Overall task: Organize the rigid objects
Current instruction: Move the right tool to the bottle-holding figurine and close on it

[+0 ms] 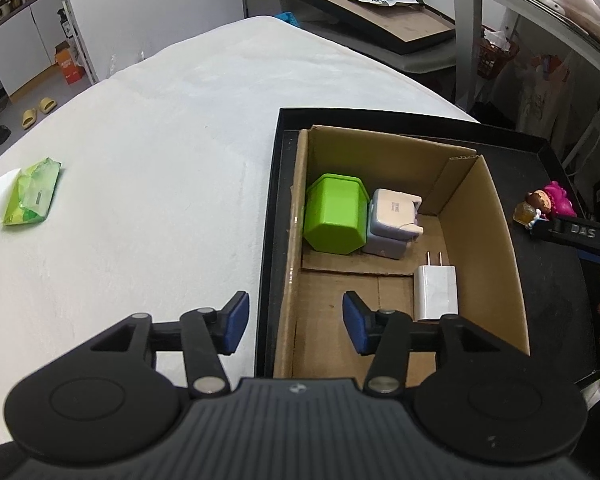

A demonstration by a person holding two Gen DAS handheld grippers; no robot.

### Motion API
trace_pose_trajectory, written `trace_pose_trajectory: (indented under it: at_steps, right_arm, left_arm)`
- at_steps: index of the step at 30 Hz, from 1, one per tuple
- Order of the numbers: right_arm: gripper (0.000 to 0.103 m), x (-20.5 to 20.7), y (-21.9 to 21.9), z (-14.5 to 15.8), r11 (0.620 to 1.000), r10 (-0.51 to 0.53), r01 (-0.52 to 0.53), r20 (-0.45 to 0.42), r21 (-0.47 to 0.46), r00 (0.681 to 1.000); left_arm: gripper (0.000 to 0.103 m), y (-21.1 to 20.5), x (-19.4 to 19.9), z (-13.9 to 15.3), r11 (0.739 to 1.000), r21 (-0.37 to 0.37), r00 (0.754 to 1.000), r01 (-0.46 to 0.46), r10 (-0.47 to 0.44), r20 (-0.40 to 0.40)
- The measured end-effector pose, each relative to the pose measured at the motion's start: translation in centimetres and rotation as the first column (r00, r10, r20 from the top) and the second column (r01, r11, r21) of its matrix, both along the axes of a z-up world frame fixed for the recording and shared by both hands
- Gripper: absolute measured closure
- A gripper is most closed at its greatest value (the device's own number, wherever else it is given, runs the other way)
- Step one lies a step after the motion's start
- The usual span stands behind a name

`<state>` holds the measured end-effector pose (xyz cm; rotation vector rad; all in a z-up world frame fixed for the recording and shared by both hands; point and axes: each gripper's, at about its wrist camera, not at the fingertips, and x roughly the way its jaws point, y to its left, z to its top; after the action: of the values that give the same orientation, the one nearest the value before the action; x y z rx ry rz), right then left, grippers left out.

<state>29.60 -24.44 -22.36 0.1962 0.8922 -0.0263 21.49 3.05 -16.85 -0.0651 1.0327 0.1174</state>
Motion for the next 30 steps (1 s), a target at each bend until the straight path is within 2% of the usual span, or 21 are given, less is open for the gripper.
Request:
trace_pose_trajectory:
  at_steps: [4,12,21,23,24,26,30]
  right_arm:
    - [0.016,0.5,-0.3,-1.3,0.999,-0.037,0.038,-0.019,0.032,0.999]
    - [0.015,2.0,0.5,-2.9,0.999,-0.035,0.035,-0.009,-0.001,0.999]
    - [0.015,3.3,0.6,-3.4,0.995,-0.075,0.078,0.054,-0.058,0.996]
    - [0.022,3.3,1.0,-3.4,0.993,-0.064,0.070,0.060,-0.098,0.996]
    - [0.032,3.2,1.0,-3.4,0.991,-0.060,0.068,0.065,-0.117,0.996]
    - [0.042,3.2,1.0,-3.3,0.989,-0.048,0.058,0.075,-0.133,0.996]
    - [0.043,3.1,0.8,-3.2,0.988,-0.046,0.055,0.065,-0.142,0.997]
  left_arm:
    - [0.053,-0.6,0.2,-0.1,1.000,0.025,1.000,0.013,-0.013,-0.007]
    - [0.053,-1.9,1.6,-0.8,0.997,0.076,0.999,0.018,-0.015,-0.032]
    - [0.049,-3.5,2.5,-1.4,0.991,0.121,0.997,0.052,-0.046,-0.056]
    - [0.047,-3.6,2.6,-1.5,0.990,0.127,0.997,0.055,-0.047,-0.059]
    - [0.047,-3.6,2.6,-1.5,0.990,0.131,0.997,0.055,-0.048,-0.060]
    - [0.047,-3.7,2.7,-1.6,0.989,0.134,0.997,0.055,-0.046,-0.063]
    - [0.047,-3.8,2.9,-1.6,0.990,0.136,0.997,0.047,-0.039,-0.064]
